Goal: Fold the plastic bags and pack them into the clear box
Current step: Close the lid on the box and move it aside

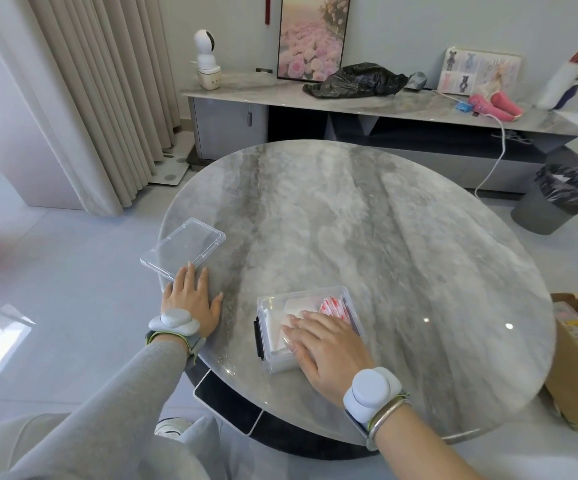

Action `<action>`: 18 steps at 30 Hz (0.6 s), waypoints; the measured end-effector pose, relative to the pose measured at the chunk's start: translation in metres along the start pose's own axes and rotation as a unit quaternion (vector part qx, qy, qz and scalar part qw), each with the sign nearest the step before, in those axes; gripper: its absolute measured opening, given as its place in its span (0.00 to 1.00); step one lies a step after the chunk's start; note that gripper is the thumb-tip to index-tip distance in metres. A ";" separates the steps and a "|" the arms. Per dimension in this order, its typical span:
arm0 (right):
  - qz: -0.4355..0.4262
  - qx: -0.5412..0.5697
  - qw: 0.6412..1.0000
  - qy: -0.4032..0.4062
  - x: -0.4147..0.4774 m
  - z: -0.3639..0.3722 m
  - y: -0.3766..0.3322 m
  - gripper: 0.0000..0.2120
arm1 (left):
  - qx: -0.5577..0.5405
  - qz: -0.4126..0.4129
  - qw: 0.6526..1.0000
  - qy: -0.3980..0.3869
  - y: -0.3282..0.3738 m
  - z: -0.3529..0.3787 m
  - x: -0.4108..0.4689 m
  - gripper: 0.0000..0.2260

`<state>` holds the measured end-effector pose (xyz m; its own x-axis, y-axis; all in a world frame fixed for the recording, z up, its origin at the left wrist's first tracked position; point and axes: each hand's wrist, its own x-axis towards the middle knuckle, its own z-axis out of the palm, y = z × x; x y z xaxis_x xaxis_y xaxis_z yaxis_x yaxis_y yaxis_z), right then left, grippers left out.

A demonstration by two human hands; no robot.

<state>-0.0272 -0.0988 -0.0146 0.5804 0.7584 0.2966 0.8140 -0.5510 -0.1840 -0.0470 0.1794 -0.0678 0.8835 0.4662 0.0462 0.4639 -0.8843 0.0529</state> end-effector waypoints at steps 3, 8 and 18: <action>0.011 -0.002 1.000 0.001 -0.001 0.000 -0.002 0.26 | 0.000 0.010 1.000 -0.026 0.006 -0.008 -0.009 0.31; 0.022 -0.011 1.000 -0.005 -0.002 0.000 -0.004 0.27 | 0.006 0.062 0.996 -0.065 0.035 -0.009 -0.042 0.31; 0.035 -0.011 0.999 -0.017 -0.006 -0.005 -0.009 0.30 | -0.082 0.055 0.990 0.101 0.014 -0.009 -0.026 0.47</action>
<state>-0.0380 -0.1005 -0.0100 0.6362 0.7291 0.2525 0.7713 -0.6098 -0.1825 -0.0640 0.1555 -0.0598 0.8891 0.3774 0.2591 0.3341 -0.9219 0.1963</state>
